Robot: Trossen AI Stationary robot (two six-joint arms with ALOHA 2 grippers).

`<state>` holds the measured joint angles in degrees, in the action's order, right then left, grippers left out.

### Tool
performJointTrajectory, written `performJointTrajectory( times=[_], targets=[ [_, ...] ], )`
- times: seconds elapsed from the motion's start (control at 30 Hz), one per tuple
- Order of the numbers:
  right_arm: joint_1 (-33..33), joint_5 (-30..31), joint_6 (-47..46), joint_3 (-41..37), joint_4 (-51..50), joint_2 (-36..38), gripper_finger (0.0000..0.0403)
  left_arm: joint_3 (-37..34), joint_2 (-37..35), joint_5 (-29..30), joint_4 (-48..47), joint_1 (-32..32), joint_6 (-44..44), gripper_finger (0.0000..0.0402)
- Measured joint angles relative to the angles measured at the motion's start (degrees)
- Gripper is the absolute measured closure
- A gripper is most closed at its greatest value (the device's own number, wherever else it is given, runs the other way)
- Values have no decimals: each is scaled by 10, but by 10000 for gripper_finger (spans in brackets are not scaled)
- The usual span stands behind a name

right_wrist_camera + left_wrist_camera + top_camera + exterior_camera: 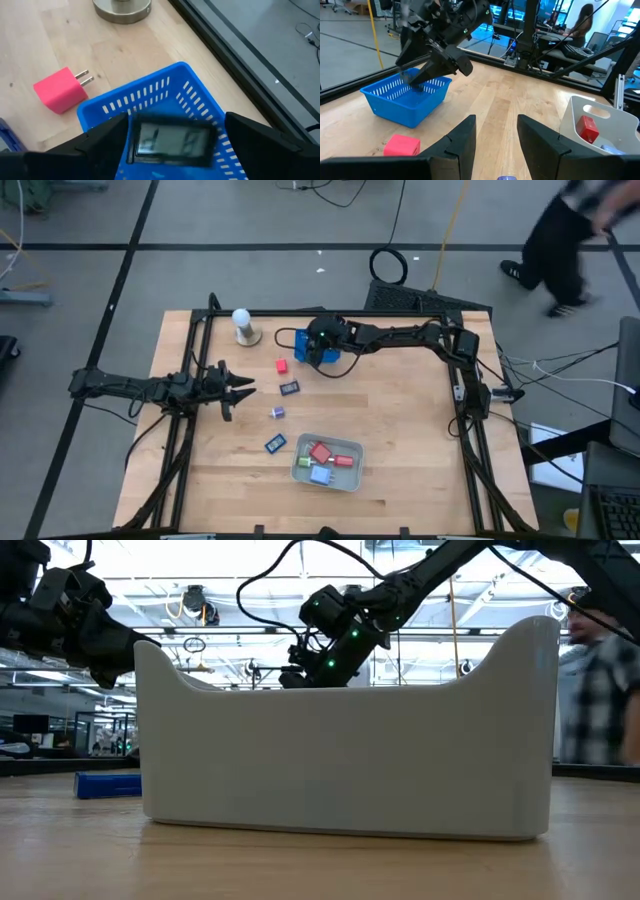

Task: Pick & Place Office items
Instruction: Put the black digital clock into the blue bin, then put the violet digital clock into the blue bin

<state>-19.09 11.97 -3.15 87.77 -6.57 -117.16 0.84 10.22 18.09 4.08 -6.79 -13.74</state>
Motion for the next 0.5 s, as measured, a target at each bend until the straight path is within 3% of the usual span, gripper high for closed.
performJointTrajectory(
  times=[0.3,0.5],
  targets=[
    [0,-4,-11,0,-8,4,72,0,0,0,0,0,0,256],
    [9,-17,-32,0,-78,64,73,0,0,0,0,0,0,256]
  ],
)
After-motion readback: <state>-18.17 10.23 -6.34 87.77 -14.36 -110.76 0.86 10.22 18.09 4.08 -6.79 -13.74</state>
